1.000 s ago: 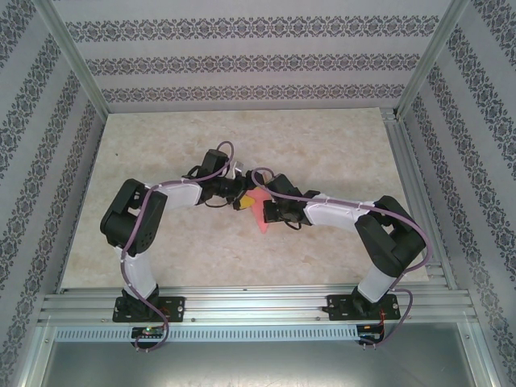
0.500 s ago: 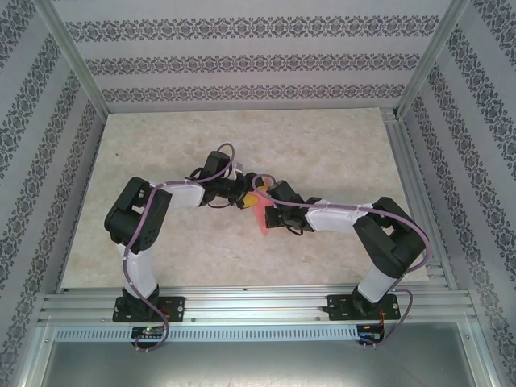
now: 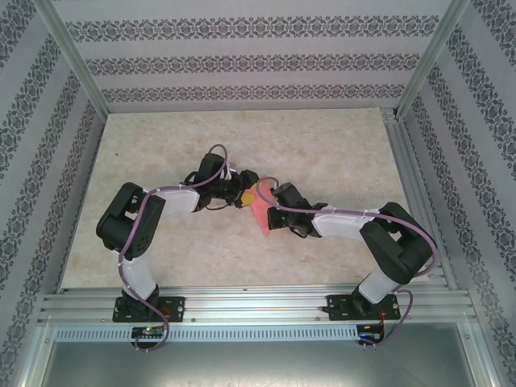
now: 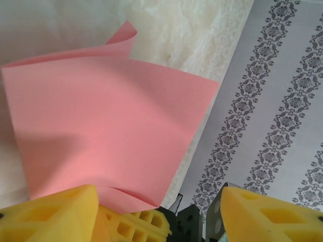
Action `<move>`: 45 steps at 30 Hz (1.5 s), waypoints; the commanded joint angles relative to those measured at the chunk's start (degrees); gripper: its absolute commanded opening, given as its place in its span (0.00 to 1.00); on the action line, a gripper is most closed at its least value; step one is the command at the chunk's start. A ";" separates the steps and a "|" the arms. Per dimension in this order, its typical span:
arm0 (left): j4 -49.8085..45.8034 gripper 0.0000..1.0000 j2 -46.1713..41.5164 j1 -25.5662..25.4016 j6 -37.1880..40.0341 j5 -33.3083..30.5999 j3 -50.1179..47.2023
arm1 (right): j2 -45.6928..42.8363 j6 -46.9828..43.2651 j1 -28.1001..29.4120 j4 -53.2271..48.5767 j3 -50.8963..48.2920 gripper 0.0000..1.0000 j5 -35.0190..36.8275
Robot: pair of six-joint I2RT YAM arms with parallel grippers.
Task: Fold a paper plane with a square sheet of paper (pick it up from the middle)
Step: Fold the wing for the fifth time at the center of the table.
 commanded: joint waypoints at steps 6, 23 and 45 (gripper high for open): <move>3.99 0.73 3.03 -0.16 -2.10 2.98 3.85 | 1.50 -4.26 2.75 -0.47 2.46 0.01 3.30; -12.21 0.64 5.98 -1.25 7.03 4.00 9.91 | 3.76 -7.47 6.06 -7.23 7.54 0.03 9.17; -26.51 0.23 5.28 -1.09 18.15 1.62 14.59 | 3.82 -7.46 7.94 -10.02 9.04 0.05 12.94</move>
